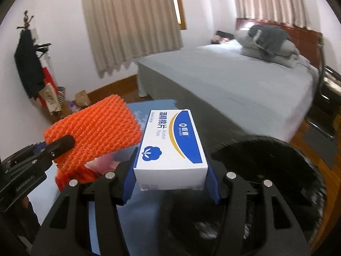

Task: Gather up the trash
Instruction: 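Lift the orange foam net with the left tool while the right tool lifts the tissue box, then drop the tissue box and orange foam net into the black bin with both tools, then move the left tool to the second orange foam net and close on it, then lift the orange net with the left tool while the right tool grasps the pink cloth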

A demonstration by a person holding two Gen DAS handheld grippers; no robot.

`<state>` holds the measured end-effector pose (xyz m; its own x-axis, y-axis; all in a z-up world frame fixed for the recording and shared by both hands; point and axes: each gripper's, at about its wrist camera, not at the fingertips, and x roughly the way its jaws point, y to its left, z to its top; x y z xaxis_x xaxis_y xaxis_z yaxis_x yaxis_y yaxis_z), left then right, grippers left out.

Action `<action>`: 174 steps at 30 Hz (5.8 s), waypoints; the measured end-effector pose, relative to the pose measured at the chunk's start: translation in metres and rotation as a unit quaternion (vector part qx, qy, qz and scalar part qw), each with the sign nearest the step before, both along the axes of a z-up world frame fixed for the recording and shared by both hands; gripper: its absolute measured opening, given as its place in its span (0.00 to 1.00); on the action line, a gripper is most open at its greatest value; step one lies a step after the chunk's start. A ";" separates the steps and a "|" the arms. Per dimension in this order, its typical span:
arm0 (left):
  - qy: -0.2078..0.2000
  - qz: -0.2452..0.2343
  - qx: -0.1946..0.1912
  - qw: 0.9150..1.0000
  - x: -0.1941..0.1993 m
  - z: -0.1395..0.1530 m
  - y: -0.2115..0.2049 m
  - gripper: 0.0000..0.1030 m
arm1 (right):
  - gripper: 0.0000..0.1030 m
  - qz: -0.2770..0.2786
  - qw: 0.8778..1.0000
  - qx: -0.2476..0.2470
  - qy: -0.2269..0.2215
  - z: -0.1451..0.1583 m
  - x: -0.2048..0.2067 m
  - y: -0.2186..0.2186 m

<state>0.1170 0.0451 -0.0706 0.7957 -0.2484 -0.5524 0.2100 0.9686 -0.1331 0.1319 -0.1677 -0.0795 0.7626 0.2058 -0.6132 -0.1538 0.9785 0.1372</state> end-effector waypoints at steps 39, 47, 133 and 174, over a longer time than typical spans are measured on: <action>-0.012 0.052 0.054 0.997 -0.023 -0.025 0.007 0.76 | 0.92 -0.033 0.999 0.000 -0.007 -0.016 -0.020 -0.020; 0.005 0.147 0.069 0.987 -0.024 -0.038 0.081 0.77 | 0.92 0.025 1.000 0.003 -0.010 -0.015 0.000 0.044; 0.045 0.145 -0.005 0.988 -0.027 -0.066 0.159 0.50 | 0.59 0.120 0.989 0.004 0.085 -0.069 0.034 0.118; 0.005 0.119 -0.015 0.993 -0.026 -0.023 0.135 0.11 | 0.33 0.143 0.989 0.007 0.040 -0.024 0.009 0.107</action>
